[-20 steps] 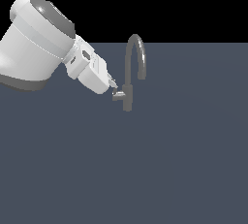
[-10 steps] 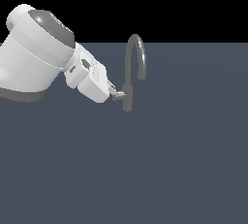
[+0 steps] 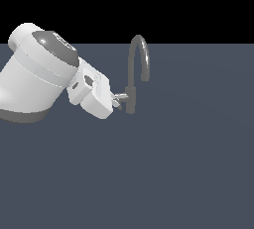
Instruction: Turn on the faucet by rotating a designated handle.
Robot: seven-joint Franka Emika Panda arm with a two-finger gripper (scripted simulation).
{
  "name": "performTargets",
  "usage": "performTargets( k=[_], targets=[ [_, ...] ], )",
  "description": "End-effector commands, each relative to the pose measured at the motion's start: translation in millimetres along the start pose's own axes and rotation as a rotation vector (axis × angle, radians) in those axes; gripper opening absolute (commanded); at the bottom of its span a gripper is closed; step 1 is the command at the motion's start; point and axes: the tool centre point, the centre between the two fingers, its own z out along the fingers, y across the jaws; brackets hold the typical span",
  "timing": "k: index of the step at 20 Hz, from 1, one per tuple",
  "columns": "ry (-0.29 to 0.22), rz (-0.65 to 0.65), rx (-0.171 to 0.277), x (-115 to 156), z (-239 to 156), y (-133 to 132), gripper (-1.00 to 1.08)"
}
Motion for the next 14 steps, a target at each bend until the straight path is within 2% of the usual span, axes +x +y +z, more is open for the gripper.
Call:
performTargets(
  k=[1, 10, 11, 14],
  targets=[
    [0.004, 0.000, -0.008, -5.5, 10.0, 2.4, -1.00],
    [0.007, 0.001, -0.033, -31.5, 46.7, 7.7, -1.00],
    [0.005, 0.013, 0.019, -22.5, 18.6, -8.3, -1.00],
    [0.005, 0.011, 0.010, -28.9, 27.9, -12.2, -1.00]
  ],
)
